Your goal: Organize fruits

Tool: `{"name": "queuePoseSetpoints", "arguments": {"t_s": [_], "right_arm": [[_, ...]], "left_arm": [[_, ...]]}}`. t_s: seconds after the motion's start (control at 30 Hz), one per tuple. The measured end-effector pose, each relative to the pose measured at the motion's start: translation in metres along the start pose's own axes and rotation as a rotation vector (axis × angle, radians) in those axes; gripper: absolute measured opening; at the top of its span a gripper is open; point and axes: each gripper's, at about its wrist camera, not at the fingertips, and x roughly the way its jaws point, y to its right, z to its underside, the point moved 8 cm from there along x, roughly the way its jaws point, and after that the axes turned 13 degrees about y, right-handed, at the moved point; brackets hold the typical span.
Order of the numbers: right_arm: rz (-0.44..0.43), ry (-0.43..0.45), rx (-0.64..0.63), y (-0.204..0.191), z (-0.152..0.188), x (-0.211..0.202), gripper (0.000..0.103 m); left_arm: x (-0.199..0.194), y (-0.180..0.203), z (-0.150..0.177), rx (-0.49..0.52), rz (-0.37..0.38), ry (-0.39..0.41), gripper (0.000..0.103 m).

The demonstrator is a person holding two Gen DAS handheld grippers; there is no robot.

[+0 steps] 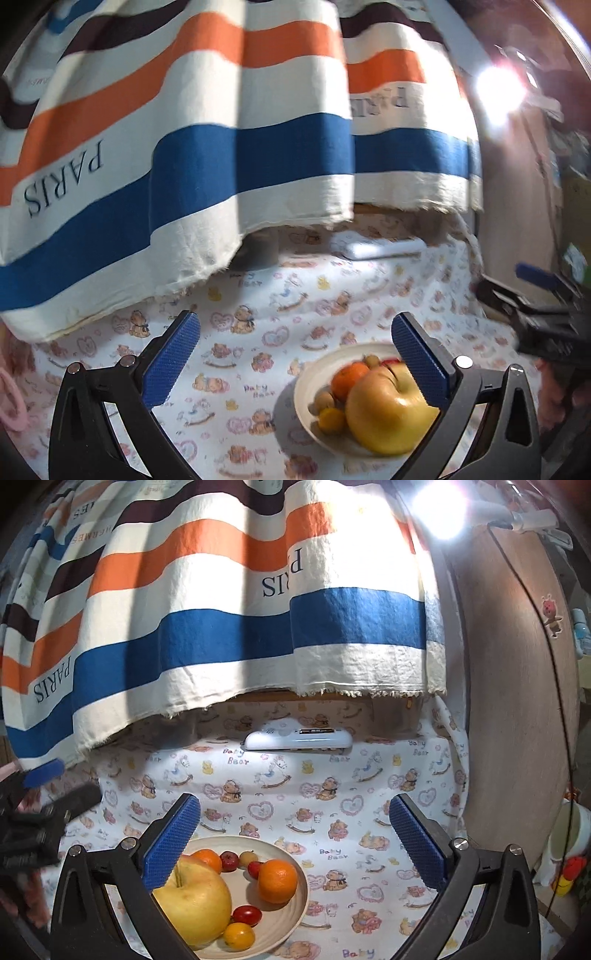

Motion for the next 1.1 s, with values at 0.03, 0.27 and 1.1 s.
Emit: {"name": "queuePoseSetpoints", "arguments": {"t_s": [0.03,0.27,1.1], "right_arm": [[0.001,-0.013,0.006,-0.001,0.000,-0.001,0.103],[-0.068,-0.014,-0.050,-0.021,0.014,-0.031,0.103],[-0.018,-0.093,-0.050,-0.020,0.042,-0.029,0.103]], "left_arm": [[-0.008,0.004,-0.001,0.029,-0.002,-0.001,0.103],[-0.045,0.008,0.004,-0.023,0.015,-0.008,0.103],[-0.039,-0.011,0.043,-0.071,-0.057,-0.102,0.103]]}}
